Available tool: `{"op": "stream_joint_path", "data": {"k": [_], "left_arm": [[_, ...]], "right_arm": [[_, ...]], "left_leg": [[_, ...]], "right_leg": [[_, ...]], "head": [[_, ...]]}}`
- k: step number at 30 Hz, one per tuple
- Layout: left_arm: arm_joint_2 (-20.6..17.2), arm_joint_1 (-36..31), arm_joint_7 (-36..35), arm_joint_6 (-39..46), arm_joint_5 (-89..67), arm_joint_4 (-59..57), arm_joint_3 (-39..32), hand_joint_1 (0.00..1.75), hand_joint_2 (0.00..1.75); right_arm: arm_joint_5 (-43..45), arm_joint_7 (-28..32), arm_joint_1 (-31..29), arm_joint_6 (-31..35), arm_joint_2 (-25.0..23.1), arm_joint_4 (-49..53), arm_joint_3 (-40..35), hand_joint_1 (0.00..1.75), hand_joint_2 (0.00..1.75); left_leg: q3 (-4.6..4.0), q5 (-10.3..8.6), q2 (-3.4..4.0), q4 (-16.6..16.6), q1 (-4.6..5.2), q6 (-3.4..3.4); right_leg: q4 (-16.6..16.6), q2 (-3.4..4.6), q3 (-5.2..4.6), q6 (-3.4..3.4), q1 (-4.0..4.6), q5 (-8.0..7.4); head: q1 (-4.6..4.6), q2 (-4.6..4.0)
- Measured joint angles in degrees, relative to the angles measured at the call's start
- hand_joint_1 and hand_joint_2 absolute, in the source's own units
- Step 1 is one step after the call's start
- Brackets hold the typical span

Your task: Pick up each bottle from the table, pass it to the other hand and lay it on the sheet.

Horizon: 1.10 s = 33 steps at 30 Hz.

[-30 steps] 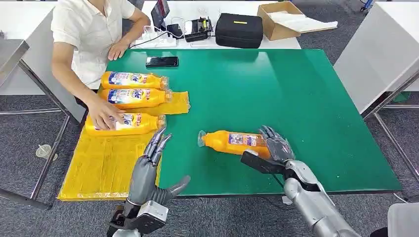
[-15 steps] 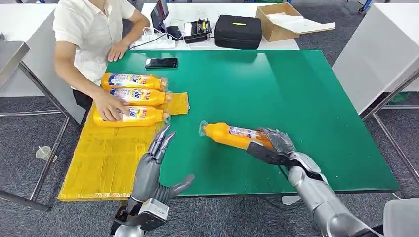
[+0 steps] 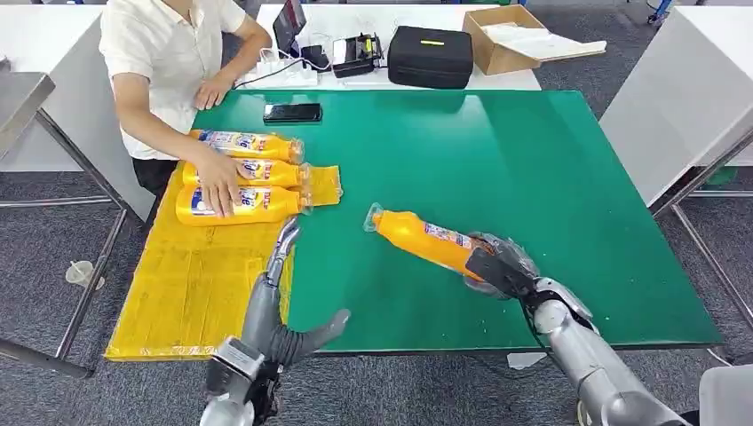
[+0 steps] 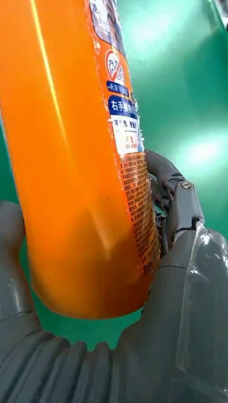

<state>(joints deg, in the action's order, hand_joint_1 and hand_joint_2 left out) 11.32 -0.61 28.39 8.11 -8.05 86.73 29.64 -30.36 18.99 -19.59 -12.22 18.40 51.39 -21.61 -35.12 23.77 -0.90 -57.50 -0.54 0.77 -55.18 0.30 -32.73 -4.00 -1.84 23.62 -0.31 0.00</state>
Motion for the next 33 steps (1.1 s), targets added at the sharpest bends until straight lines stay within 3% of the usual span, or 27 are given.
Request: {"op": "stream_joint_path", "data": {"k": [7, 19, 26, 33], "left_arm": [[1.8, 0.3, -6.2, -4.3, 20.2, -2.9, -1.6, 0.0, 1.75], [1.9, -0.7, -12.4, -6.4, 32.8, -11.0, -1.4, 0.0, 1.75], [2.0, -2.2, -11.2, -6.8, 32.6, -13.9, -0.9, 0.0, 1.75], [3.5, -6.2, -6.9, -6.4, 30.0, -14.2, 0.2, 0.0, 1.75]], "right_arm": [[6.9, 0.5, 4.5, -0.3, -0.1, 7.9, 1.9, 1.75, 1.75], [14.7, 3.7, 5.3, -1.1, -5.4, 16.9, 3.0, 1.75, 1.75], [14.9, 4.6, 5.4, -1.0, -8.6, 19.4, 2.1, 1.75, 1.75], [11.5, 4.7, 5.8, -0.4, -12.2, 19.3, -4.0, 1.75, 1.75]], "left_leg": [[-0.25, -0.02, 0.0, 0.0, -0.02, -0.01], [-0.43, -0.02, 0.03, 0.0, -0.02, -0.01], [-0.48, -0.03, -0.01, 0.0, -0.04, -0.02], [-0.48, -0.04, 0.0, 0.0, -0.05, -0.03]], "right_leg": [[0.0, -0.02, -0.23, 0.0, 0.02, 0.0], [0.0, 0.0, -0.45, 0.0, 0.01, 0.0], [0.0, -0.02, -0.47, 0.0, 0.01, 0.01], [0.0, -0.02, -0.48, 0.01, 0.03, 0.0]], "head": [[-0.02, 0.0], [-0.02, 0.0], [0.0, 0.0], [-0.04, 0.0]]}}
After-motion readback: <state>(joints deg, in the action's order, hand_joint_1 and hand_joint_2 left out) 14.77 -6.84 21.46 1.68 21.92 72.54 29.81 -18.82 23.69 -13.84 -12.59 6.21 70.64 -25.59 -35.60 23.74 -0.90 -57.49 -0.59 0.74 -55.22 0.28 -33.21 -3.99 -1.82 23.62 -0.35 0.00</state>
